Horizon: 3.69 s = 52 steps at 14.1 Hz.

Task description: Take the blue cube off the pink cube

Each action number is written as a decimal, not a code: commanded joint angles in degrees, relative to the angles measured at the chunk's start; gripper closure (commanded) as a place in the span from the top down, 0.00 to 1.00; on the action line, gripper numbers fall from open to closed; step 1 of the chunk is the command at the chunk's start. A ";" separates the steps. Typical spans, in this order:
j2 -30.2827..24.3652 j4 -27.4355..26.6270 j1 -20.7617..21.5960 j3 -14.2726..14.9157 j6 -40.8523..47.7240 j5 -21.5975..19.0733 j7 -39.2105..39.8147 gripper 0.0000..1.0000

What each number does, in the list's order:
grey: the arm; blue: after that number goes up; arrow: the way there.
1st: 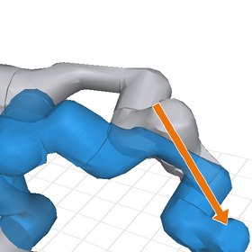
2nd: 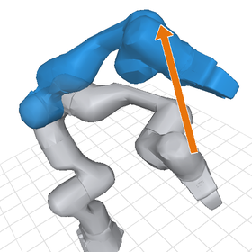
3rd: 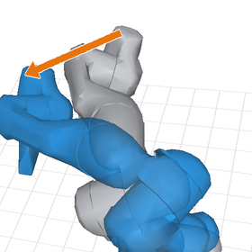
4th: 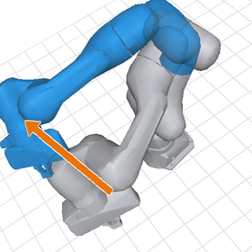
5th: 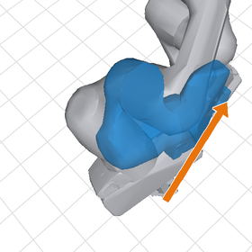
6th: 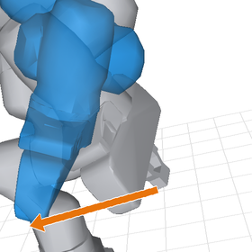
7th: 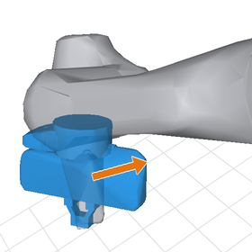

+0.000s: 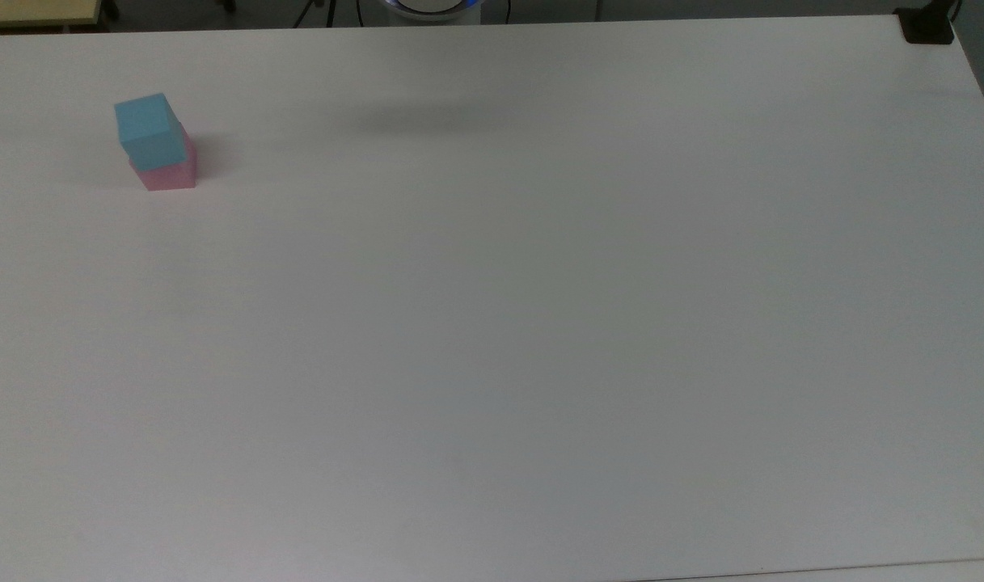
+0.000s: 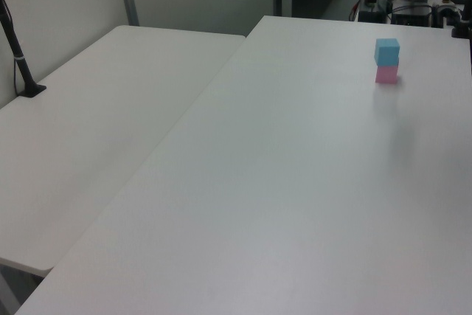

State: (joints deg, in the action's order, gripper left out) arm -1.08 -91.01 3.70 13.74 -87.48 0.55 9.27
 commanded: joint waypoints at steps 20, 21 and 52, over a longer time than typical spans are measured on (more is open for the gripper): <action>7.93 -6.01 -2.64 13.68 -16.13 -0.38 22.35 1.00; 8.46 -6.71 -2.73 13.94 -16.92 -0.03 23.94 1.00; 2.93 -17.27 6.22 11.58 -15.53 0.33 23.29 0.30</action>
State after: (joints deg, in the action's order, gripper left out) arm 3.75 -107.38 5.84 28.60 -105.21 2.30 42.69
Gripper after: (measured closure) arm 0.432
